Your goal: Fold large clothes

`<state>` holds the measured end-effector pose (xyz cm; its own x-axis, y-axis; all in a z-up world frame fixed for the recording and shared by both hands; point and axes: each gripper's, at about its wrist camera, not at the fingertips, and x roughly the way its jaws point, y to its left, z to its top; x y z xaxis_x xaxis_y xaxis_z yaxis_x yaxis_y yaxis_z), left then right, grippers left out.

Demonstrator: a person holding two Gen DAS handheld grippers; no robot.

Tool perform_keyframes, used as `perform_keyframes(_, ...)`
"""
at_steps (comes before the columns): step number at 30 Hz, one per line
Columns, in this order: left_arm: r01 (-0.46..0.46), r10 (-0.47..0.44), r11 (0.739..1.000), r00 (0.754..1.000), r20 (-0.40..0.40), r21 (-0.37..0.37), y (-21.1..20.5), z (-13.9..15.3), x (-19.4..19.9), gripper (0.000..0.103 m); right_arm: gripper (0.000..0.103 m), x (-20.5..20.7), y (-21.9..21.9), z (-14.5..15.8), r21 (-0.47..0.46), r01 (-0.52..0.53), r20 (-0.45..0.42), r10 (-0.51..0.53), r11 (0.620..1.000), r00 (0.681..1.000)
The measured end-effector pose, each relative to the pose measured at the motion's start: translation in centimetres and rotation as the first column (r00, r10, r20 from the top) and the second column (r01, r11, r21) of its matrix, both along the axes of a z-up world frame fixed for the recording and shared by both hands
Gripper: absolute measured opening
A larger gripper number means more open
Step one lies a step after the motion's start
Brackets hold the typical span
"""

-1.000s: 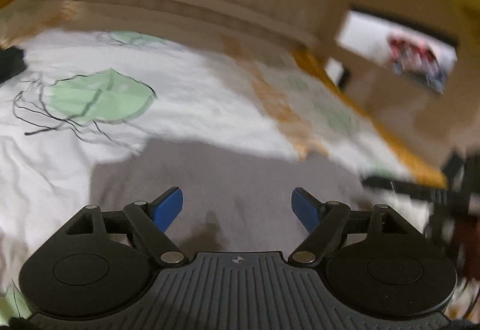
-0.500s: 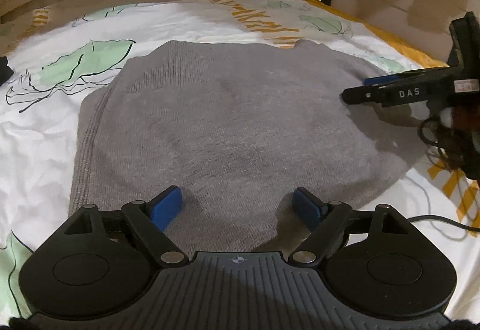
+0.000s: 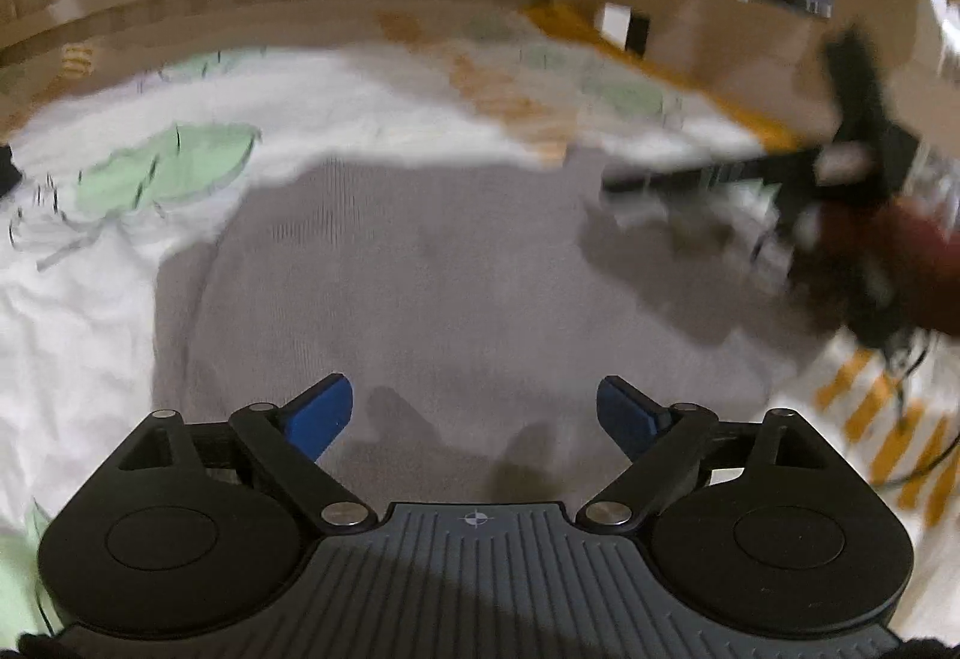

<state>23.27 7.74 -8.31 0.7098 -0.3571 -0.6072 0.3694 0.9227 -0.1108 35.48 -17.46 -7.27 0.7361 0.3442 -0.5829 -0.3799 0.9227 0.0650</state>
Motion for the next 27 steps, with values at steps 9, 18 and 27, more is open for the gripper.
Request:
perform_keyframes(9, -0.206, 0.206, 0.975, 0.979, -0.005, -0.079, 2.0, 0.8, 7.7, 0.089, 0.098, 1.8, -1.2, -3.8, -0.030, 0.034, -0.028, -0.034, 0.999, 0.999)
perform_keyframes(18, -0.409, 0.394, 0.909, 0.906, -0.153, -0.079, 4.7, -4.0, 14.8, 0.103, 0.100, 1.5, -1.4, -4.1, -0.016, 0.036, -0.003, -0.036, 0.999, 0.999)
perform_keyframes(27, -0.411, 0.405, 0.908, 0.911, -0.082, -0.082, 4.2, -4.9, 14.1, 0.103, 0.101, 1.5, -1.7, -4.5, 0.017, 0.040, 0.006, -0.041, 0.999, 0.999)
